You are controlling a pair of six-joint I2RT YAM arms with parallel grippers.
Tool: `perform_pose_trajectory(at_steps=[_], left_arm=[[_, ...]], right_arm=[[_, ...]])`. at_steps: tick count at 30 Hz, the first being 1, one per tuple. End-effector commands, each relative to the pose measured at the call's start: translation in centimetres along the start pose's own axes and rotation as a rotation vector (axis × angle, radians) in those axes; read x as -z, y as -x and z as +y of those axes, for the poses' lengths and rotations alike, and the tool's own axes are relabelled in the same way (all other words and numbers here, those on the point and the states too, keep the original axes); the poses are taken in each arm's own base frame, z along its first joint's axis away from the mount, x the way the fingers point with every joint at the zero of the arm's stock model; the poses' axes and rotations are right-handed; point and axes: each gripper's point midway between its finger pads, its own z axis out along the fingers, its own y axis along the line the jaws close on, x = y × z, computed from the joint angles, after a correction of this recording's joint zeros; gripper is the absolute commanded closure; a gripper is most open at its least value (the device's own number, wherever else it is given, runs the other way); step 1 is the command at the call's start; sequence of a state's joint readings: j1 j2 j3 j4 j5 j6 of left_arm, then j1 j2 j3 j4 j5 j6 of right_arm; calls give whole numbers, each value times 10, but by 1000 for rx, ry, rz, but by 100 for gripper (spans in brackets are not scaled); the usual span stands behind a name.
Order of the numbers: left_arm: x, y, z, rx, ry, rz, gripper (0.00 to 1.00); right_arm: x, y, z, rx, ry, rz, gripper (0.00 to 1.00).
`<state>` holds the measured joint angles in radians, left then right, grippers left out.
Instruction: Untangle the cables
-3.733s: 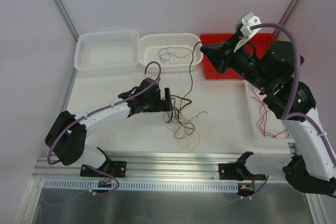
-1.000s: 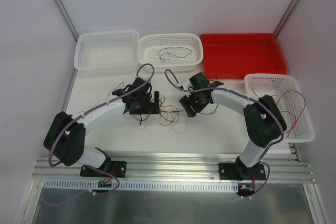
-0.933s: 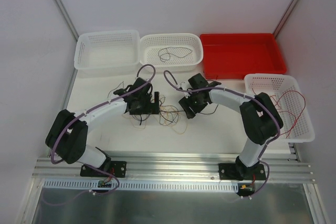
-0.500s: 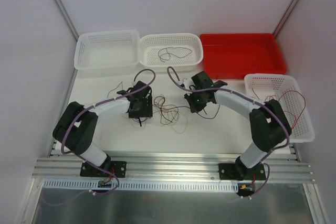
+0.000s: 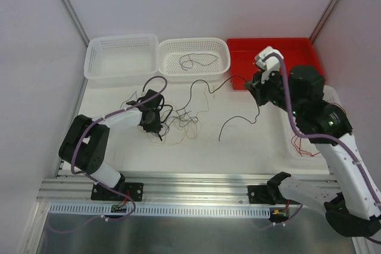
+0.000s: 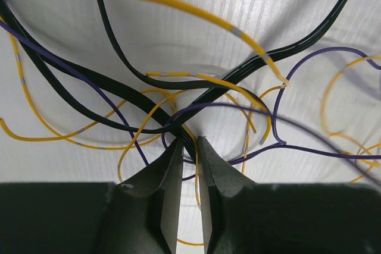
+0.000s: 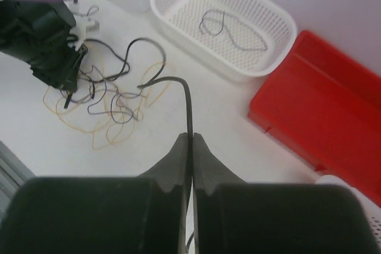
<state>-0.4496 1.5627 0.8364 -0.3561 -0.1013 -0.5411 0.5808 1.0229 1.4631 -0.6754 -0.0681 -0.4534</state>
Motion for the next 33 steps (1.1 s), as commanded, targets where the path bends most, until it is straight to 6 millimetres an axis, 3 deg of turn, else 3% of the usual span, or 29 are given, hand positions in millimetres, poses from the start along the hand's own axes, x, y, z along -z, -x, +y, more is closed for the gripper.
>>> perform_pose_trajectory(at_steps=[1,3,6,9,13,16,19,21,25,26,28,29,33], left_arm=[[-16,-27,21,18,58,86,85],[-17,-27,20,23,56,88,86],[-16,-28,20,29,52,91,87],[-16,-28,21,36,51,88,89],[-16,-31,22,58,48,98,88],[-12,-29,18,68,30,89,89],[-5,-25,12,71,-7,71,86],[6,-18,5,79,-51,42,81],[34,-5,-11,47,-168,-22,57],[48,-2,-19,33,-224,-44,42],[66,5,-26,0,-280,-85,29],[84,11,-32,-15,-327,-133,17],[137,28,-42,-68,-432,-262,4]], right_arm=[[42,28,-13,-9,-77,-101,99],[68,51,-16,-3,-101,-210,99],[91,70,-19,-7,-124,-312,99],[103,77,-28,-39,-184,-371,99],[137,102,-42,-59,-273,-510,99],[145,113,-47,-64,-293,-528,99],[139,116,-42,-59,-264,-529,99],[123,109,-35,-57,-219,-481,99],[86,82,-25,-72,-157,-371,99],[78,76,-21,-70,-133,-350,99],[57,59,-9,-67,-68,-275,99],[51,53,-7,-68,-53,-249,99],[31,29,1,-78,-16,-159,99]])
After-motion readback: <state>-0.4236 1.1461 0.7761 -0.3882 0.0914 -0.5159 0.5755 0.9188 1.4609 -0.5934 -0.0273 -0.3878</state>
